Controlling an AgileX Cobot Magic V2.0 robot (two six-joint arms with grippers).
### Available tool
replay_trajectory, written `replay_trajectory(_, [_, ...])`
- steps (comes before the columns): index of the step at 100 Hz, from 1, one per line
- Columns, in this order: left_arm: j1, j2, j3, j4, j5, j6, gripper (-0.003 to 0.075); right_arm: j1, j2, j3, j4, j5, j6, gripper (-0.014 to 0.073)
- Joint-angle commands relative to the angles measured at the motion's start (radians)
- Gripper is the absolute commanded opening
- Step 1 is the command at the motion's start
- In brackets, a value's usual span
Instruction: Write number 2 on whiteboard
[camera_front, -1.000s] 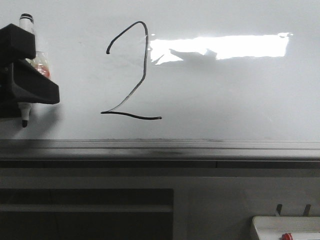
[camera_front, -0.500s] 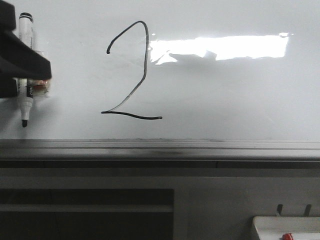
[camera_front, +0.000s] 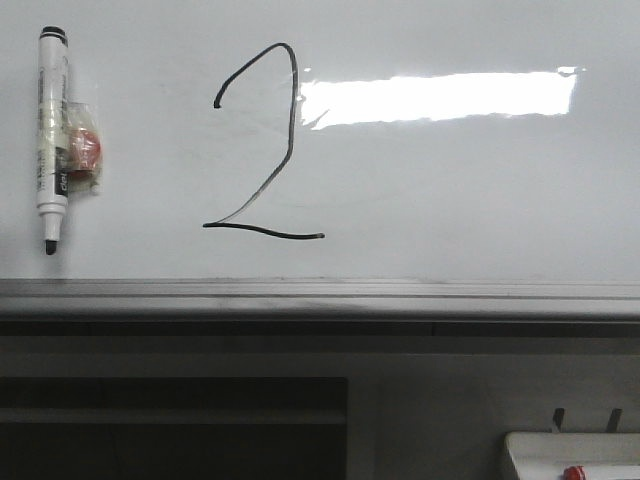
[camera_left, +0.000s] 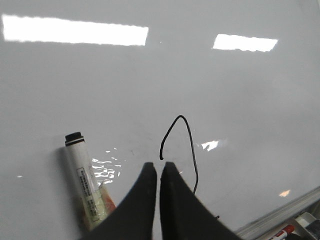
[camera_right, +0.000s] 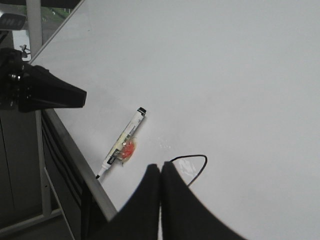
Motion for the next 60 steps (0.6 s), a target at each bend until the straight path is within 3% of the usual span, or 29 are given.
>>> replay_trajectory(1, [0.004,-0.065,0.009,0.089,-0.070,-0.004,-0.0020,-0.006,-0.143,0.081,0.007,-0.073,0.001,-0.0057])
replay_trajectory(13, [0.004,-0.164,0.060,0.178,-0.062,-0.004,-0.0020,-0.008,-0.349,0.243,0.007,-0.063,0.001,-0.0057])
replay_trajectory(34, [0.004,-0.255,0.092,0.177,-0.060,-0.004,-0.0020,-0.008,-0.640,0.451,0.007,-0.037,0.001,-0.0058])
replay_trajectory(60, [0.004,-0.255,0.092,0.175,-0.062,-0.004,-0.0020,-0.008,-0.595,0.577,0.010,-0.046,0.001,-0.0062])
